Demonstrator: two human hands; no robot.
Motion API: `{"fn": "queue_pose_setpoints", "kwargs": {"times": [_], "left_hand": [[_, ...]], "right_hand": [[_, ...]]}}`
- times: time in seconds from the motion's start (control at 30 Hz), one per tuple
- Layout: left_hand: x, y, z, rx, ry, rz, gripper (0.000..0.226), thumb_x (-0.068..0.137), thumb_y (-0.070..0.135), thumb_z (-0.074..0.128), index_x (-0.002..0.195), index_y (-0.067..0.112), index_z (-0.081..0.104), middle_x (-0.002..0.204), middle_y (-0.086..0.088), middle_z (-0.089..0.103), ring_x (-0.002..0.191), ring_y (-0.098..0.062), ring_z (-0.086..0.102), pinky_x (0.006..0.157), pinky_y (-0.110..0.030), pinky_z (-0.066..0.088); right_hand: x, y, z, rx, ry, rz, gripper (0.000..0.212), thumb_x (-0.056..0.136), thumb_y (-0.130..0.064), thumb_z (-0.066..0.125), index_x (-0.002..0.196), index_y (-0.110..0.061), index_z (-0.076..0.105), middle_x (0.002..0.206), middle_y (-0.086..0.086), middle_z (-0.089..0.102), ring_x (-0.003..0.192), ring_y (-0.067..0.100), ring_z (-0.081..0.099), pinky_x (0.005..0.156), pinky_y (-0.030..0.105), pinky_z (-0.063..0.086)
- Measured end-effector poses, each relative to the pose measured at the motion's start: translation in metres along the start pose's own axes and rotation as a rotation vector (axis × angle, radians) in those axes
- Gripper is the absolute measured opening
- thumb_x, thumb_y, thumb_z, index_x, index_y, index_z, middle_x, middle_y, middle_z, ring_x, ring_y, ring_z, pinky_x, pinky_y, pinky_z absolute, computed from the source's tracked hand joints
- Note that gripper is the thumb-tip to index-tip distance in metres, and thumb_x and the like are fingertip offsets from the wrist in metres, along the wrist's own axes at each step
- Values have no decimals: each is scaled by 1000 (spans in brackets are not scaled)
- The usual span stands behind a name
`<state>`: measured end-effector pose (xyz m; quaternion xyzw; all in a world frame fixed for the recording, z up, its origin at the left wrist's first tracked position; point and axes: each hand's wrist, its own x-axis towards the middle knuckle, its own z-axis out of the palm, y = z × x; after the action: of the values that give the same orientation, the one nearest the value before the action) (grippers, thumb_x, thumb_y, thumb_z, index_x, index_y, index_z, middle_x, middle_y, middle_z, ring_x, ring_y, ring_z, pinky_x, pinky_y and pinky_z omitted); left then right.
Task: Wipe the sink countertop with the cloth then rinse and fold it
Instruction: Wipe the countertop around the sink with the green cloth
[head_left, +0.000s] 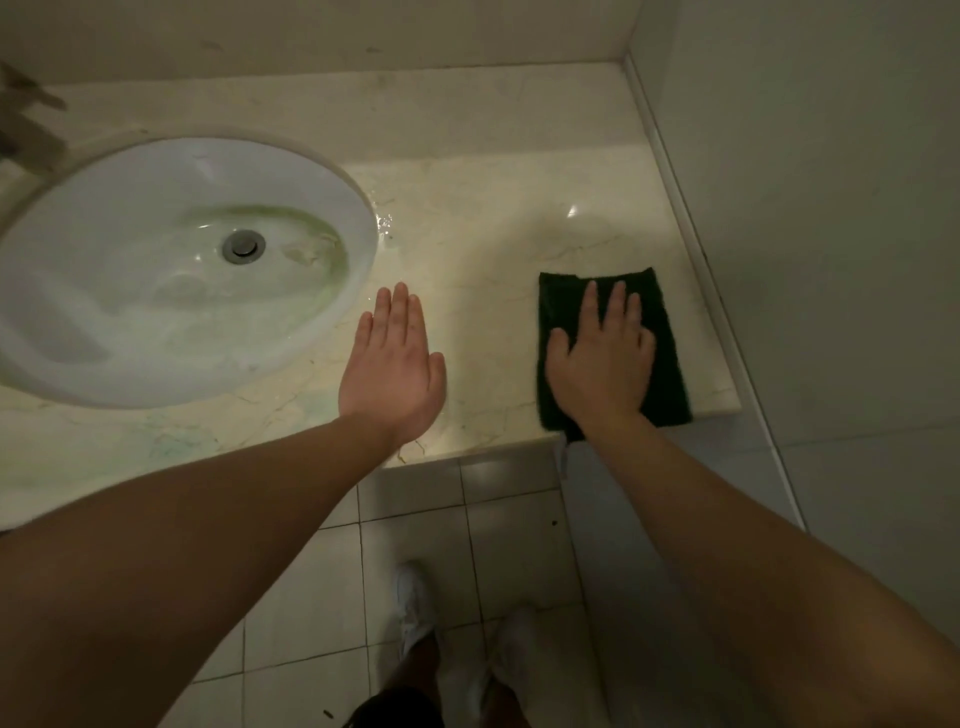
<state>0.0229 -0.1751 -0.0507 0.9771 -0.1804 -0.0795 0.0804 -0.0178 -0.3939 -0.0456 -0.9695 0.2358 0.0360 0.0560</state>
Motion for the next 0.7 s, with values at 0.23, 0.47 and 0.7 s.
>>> {"fn": "queue_pose_setpoints", "kwargs": {"times": [0.23, 0.47, 0.7], "left_hand": [[0, -3, 4, 11, 25, 32, 69, 96, 42, 12, 152, 4, 0, 161, -16, -6, 148, -26, -9, 121, -45, 6], [1, -1, 4, 20, 22, 24, 70, 94, 39, 16, 151, 1, 3, 161, -17, -2, 149, -28, -6, 121, -44, 5], [1, -1, 3, 16, 14, 15, 71, 93, 39, 15, 151, 0, 2, 161, -17, -3, 149, -28, -7, 121, -45, 4]], "right_hand": [[-38, -13, 0, 48, -85, -383, 69, 94, -51, 32, 154, -22, 14, 162, 9, 11, 149, 25, 10, 117, 43, 12], [11, 95, -11, 2, -60, -105, 70, 96, -51, 26, 155, -20, 5, 163, 10, 3, 149, 26, 5, 119, 45, 9], [-42, 38, 3, 104, 32, 292, 73, 95, -44, 28, 153, -5, 5, 161, 19, 6, 148, 31, 8, 121, 44, 9]]}}
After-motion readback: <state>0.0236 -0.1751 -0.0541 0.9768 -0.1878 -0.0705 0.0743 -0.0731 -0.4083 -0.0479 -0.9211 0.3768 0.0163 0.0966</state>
